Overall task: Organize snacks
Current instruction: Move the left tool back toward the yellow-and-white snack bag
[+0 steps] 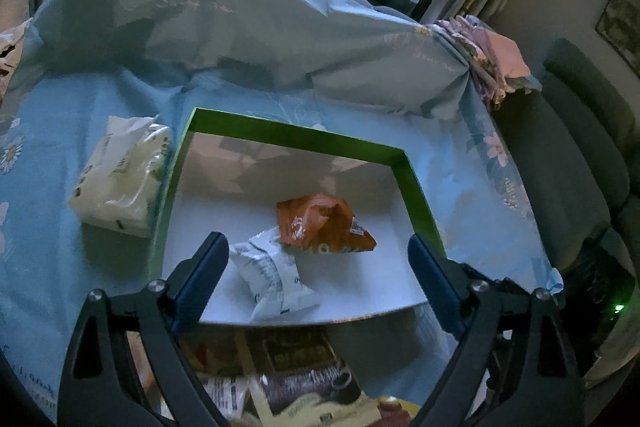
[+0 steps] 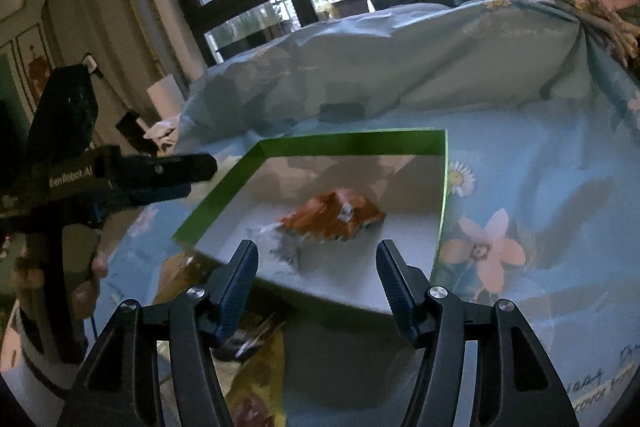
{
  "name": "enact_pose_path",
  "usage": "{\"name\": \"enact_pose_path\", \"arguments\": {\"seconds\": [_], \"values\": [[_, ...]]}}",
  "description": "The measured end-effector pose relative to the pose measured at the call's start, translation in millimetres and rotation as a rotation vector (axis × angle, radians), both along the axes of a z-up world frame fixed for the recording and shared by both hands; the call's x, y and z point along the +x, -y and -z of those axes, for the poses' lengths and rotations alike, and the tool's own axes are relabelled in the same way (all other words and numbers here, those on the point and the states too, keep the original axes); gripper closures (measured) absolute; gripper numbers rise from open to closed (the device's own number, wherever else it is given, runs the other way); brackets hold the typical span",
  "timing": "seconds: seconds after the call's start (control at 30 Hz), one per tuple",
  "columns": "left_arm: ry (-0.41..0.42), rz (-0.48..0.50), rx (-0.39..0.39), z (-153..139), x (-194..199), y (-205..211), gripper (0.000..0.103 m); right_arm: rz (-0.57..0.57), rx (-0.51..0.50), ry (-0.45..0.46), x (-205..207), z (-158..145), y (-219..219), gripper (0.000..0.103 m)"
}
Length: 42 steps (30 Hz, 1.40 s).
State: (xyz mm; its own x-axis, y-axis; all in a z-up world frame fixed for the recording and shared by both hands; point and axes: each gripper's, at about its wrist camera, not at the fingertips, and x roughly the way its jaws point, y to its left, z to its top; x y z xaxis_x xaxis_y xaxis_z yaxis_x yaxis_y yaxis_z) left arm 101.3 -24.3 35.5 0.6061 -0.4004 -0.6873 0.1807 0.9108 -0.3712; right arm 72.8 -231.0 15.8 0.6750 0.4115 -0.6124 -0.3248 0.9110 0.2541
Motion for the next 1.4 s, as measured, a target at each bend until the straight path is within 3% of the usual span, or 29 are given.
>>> {"name": "enact_pose_path", "arguments": {"seconds": [0.13,0.2,0.33,0.53,0.83,1.07,1.4], "values": [[-0.010,-0.017,-0.030,-2.8,-15.4,-11.7,0.010,-0.014,0.010,0.010,-14.5,-1.1,-0.6,0.041],[-0.023,-0.026,-0.033,-1.8,-24.2,-17.9,0.001,-0.024,0.017,0.009,-19.5,-1.2,-1.7,0.041],[-0.035,-0.053,-0.034,1.1,-41.1,-28.3,0.000,-0.046,0.014,0.013,-28.8,-2.0,-5.3,0.041],[-0.116,-0.047,-0.088,22.0,-63.0,-42.4,0.000,-0.080,0.007,0.009,-40.7,-1.8,-12.7,0.041],[-0.238,0.033,-0.220,43.8,-89.4,-51.5,0.001,-0.144,-0.046,0.011,-63.4,2.3,-27.9,0.041],[-0.315,0.152,-0.383,54.1,-99.6,-43.4,0.001,-0.182,-0.133,-0.006,-84.5,19.1,-39.7,0.041],[-0.381,0.172,-0.411,66.3,-98.3,-28.6,0.002,-0.215,-0.217,-0.030,-89.3,36.8,-56.9,0.041]]}}
